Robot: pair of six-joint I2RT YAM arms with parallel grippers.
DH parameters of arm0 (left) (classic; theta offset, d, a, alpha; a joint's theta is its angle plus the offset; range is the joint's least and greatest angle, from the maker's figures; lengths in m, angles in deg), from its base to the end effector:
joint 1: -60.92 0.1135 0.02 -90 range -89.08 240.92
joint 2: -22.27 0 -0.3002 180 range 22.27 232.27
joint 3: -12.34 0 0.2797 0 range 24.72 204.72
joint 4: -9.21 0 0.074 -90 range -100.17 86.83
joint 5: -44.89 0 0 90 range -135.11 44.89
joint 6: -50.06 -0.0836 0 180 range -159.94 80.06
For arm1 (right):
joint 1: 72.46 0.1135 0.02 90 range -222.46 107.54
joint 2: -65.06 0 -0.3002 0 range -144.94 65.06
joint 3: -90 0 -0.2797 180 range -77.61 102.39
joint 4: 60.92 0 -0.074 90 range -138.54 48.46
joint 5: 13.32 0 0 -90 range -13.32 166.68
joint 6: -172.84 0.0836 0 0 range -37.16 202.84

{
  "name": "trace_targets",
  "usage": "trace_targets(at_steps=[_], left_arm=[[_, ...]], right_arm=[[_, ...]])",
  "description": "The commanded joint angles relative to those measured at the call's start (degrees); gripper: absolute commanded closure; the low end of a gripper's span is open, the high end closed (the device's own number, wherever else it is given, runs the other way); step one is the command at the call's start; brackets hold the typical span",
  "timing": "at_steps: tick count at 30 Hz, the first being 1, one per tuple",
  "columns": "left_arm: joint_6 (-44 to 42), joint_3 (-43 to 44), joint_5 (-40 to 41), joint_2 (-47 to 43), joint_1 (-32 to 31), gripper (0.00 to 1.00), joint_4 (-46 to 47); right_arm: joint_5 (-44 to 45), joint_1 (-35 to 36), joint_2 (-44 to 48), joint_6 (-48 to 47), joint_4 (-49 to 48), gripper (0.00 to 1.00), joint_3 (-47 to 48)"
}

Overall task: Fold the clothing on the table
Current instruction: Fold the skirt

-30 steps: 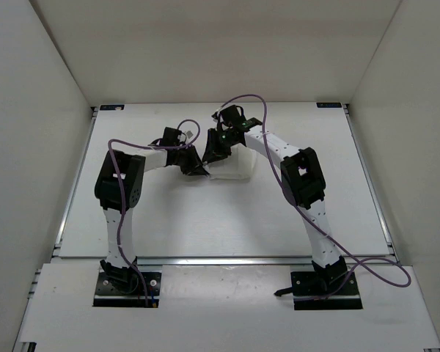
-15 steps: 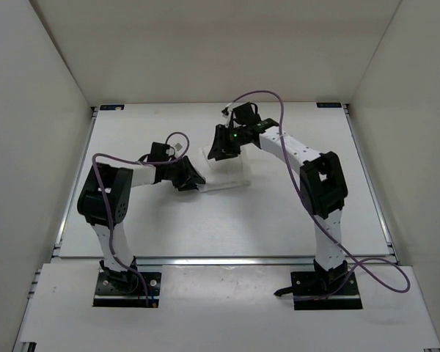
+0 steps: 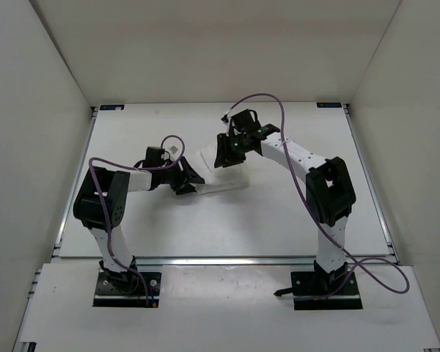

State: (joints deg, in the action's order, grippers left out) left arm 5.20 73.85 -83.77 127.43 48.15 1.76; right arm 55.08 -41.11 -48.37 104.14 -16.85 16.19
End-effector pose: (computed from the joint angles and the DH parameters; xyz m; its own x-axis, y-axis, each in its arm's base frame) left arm 0.3672 -0.1368 0.1018 -0.9289 -0.3570 -0.0983 -0.1464 0.5980 -0.7881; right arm 0.4210 0.2925 0.2353 -0.8682 -0.1334 -0.4780 -0.3916 0.7758 0.4948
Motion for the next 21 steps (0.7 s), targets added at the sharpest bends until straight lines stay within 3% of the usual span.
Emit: trace_targets(at_steps=[1, 6, 14, 20, 21], left_arm=[[0.47, -2.36, 0.25, -3.82, 0.47, 0.32, -0.44], [0.03, -4.12, 4.46, -9.08, 1.35, 0.32, -1.76], [2.41, -8.52, 4.37, -16.39, 2.76, 0.33, 1.23], [-1.99, -8.6, 12.45, -16.4, 2.14, 0.34, -4.58], [-2.08, -8.69, 14.38, -16.05, 2.23, 0.38, -4.14]], right_arm=[[3.5, 0.29, -1.7, -1.61, 0.66, 0.65, 1.38], [4.12, 0.64, -3.02, -1.44, -0.04, 0.64, 0.77], [4.91, 0.38, -4.61, -1.44, -0.48, 0.66, 0.77], [5.52, 0.99, -3.47, -1.09, -1.71, 0.66, -0.55], [5.78, 1.08, -3.38, -1.17, -1.8, 0.66, -0.2]])
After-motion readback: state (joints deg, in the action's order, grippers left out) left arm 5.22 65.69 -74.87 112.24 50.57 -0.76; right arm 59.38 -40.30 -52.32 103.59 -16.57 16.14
